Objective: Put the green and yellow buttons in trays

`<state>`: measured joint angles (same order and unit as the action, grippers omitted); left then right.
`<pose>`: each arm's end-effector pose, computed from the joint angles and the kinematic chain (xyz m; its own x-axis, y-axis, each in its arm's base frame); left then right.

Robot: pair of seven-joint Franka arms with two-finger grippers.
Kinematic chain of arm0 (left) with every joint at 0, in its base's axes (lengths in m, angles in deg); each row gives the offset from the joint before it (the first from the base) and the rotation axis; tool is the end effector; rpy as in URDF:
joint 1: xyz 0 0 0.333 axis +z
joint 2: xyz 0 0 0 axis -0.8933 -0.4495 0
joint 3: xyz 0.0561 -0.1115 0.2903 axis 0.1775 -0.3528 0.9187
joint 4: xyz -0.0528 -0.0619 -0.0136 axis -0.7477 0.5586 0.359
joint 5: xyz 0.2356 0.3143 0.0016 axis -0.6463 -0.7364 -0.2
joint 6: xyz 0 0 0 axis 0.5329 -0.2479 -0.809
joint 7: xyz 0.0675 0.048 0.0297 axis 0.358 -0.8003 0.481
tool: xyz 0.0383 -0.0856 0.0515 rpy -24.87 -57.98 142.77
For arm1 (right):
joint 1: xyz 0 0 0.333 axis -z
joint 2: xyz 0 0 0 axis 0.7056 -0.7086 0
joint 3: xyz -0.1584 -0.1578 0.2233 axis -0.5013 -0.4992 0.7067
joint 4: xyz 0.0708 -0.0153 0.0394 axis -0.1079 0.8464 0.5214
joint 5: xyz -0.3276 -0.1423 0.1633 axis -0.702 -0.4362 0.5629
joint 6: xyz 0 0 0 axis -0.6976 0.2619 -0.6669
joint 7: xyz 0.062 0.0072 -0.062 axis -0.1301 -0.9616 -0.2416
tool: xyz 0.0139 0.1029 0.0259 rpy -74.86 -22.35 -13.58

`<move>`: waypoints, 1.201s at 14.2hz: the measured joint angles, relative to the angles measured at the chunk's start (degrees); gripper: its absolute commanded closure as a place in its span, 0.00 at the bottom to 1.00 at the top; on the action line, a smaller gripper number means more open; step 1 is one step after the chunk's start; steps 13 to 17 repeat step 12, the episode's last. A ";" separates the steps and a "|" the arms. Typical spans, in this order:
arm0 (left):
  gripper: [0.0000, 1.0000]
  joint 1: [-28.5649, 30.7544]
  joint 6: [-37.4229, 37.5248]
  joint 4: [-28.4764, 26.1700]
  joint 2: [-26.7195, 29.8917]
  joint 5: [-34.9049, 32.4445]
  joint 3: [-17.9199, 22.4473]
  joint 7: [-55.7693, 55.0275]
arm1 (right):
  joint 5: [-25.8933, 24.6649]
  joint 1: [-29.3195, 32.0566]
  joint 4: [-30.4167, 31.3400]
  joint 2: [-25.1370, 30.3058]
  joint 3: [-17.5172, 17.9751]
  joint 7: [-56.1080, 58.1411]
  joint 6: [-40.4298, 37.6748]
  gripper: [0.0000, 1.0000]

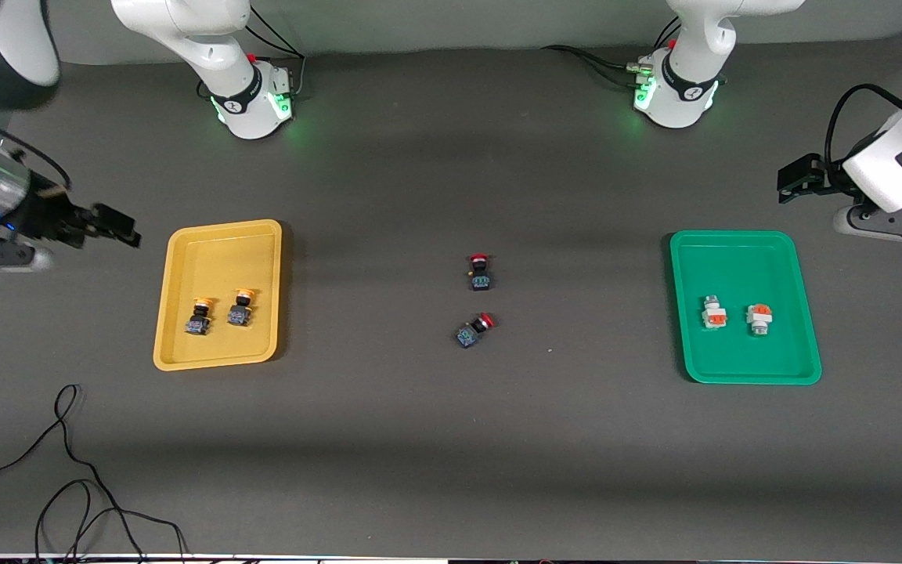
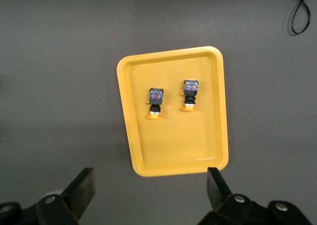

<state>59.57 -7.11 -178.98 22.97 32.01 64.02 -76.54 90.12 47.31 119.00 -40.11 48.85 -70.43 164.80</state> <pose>0.5375 -0.0431 0.6010 0.9696 -0.1775 -0.1687 -0.1836 -0.9828 -0.0214 0.5303 -0.0042 0.5624 0.9982 -0.0382 -0.0467 -0.0405 -0.9980 -0.0495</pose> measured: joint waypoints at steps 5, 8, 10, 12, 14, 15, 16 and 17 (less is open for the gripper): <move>0.00 -0.01 0.00 0.00 0.00 0.83 0.22 0.00 | 0.01 -7.71 -5.74 -0.90 -9.31 0.84 -3.75 0.00; 0.00 -0.01 0.00 0.00 0.00 1.21 0.28 0.00 | 0.01 -8.19 -7.49 -1.15 -9.42 1.74 -5.97 0.00; 0.00 -0.01 0.00 0.00 0.00 1.89 0.30 0.00 | 0.01 -8.26 -8.03 -1.24 -9.42 2.54 -7.09 0.00; 0.00 -0.01 -0.01 0.00 0.00 2.13 0.30 0.00 | 0.01 -8.70 -9.02 -1.49 -9.44 2.91 -8.79 0.00; 0.00 -0.01 -0.01 0.00 0.00 2.13 0.30 0.00 | 0.01 -8.70 -9.02 -1.49 -9.44 2.91 -8.79 0.00; 0.00 -0.01 -0.01 0.00 0.00 2.13 0.30 0.00 | 0.01 -8.70 -9.02 -1.49 -9.44 2.91 -8.79 0.00; 0.00 -0.01 -0.01 0.00 0.00 2.13 0.30 0.00 | 0.01 -8.70 -9.02 -1.49 -9.44 2.91 -8.79 0.00; 0.00 -0.01 -0.01 0.00 0.00 2.13 0.30 0.00 | 0.01 -8.70 -9.02 -1.49 -9.44 2.91 -8.79 0.00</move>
